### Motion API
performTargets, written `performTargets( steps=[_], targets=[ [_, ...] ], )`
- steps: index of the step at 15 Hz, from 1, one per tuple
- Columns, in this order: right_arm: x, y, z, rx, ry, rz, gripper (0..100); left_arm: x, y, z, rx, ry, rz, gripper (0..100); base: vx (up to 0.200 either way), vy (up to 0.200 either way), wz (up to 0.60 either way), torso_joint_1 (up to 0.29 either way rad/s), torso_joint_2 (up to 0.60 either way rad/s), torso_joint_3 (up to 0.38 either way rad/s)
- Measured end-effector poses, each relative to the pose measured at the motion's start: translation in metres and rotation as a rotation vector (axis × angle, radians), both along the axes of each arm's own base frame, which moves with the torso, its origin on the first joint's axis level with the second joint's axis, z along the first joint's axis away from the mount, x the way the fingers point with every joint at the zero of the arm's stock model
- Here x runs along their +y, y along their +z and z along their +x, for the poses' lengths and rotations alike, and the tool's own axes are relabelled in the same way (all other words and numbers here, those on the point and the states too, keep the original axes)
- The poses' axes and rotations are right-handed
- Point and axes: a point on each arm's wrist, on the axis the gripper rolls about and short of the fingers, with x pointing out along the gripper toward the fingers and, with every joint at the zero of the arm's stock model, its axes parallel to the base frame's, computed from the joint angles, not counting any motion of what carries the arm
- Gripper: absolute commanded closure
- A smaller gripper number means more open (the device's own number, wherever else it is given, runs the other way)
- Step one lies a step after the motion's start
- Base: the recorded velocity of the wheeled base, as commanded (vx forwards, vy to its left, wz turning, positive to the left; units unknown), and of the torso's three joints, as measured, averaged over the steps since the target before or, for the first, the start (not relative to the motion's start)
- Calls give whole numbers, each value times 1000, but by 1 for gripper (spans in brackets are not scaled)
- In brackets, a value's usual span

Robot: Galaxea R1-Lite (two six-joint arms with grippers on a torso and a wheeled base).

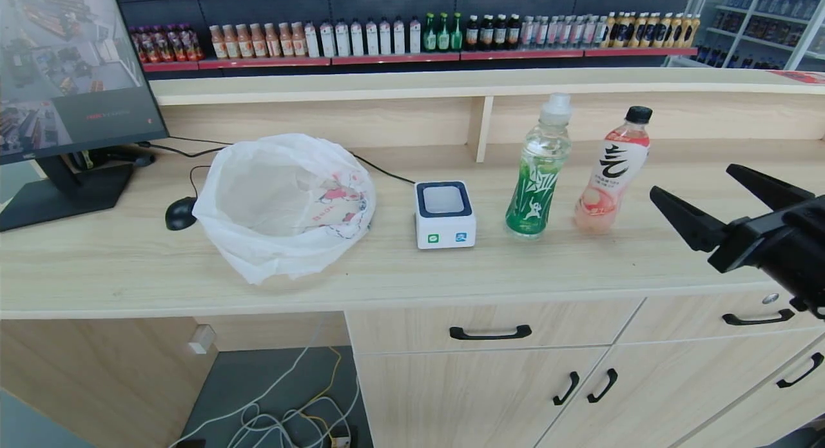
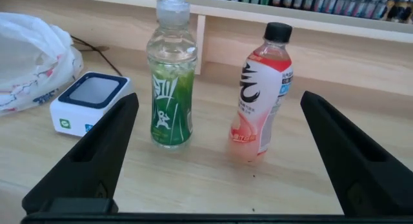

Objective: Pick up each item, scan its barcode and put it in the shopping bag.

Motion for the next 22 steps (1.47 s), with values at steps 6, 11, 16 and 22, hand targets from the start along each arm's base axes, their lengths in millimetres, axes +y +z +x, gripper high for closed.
performTargets(
  steps=[6, 11, 16, 22],
  targets=[
    [44, -5, 33, 7, -56, 71, 0, 0, 0, 0, 0, 0, 0, 0, 0, 0, 0, 0, 0, 0],
    [74, -21, 59, 49, 5, 82, 0, 0, 0, 0, 0, 0, 0, 0, 0, 0, 0, 0, 0, 0],
    [86, -25, 78, 51, 12, 90, 0, 0, 0, 0, 0, 0, 0, 0, 0, 0, 0, 0, 0, 0],
    [96, -29, 112, 30, -12, 117, 0, 0, 0, 0, 0, 0, 0, 0, 0, 0, 0, 0, 0, 0]
  ],
)
